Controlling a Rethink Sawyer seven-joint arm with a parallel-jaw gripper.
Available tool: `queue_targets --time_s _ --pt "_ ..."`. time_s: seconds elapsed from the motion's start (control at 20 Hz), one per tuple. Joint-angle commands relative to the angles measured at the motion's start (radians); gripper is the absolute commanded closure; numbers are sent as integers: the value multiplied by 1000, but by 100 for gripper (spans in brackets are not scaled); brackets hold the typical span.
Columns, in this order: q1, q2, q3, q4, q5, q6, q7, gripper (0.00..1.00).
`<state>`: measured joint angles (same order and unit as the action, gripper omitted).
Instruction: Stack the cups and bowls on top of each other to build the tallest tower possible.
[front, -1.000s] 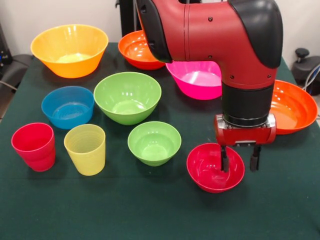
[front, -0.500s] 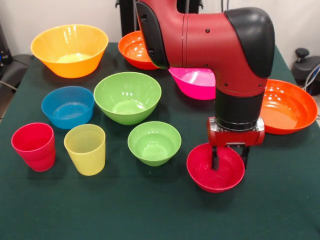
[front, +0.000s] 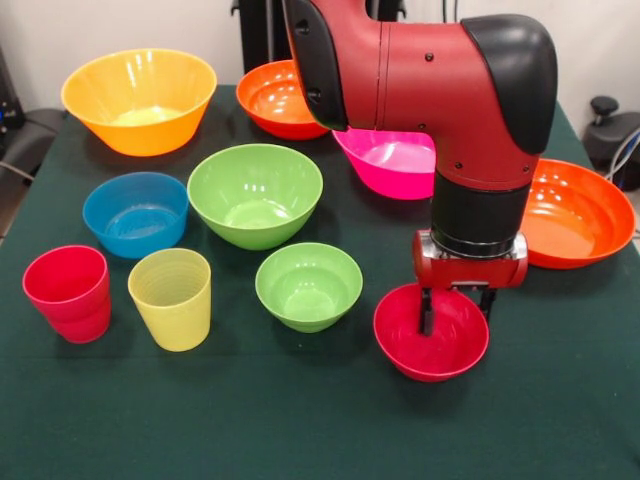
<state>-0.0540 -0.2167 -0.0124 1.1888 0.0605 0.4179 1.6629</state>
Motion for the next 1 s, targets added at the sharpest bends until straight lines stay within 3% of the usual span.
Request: queue_targets --time_s 0.05,1.0 --pt "0 34 42 -14 -11 12 114 0" --pt "16 41 27 -92 17 117 125 0"
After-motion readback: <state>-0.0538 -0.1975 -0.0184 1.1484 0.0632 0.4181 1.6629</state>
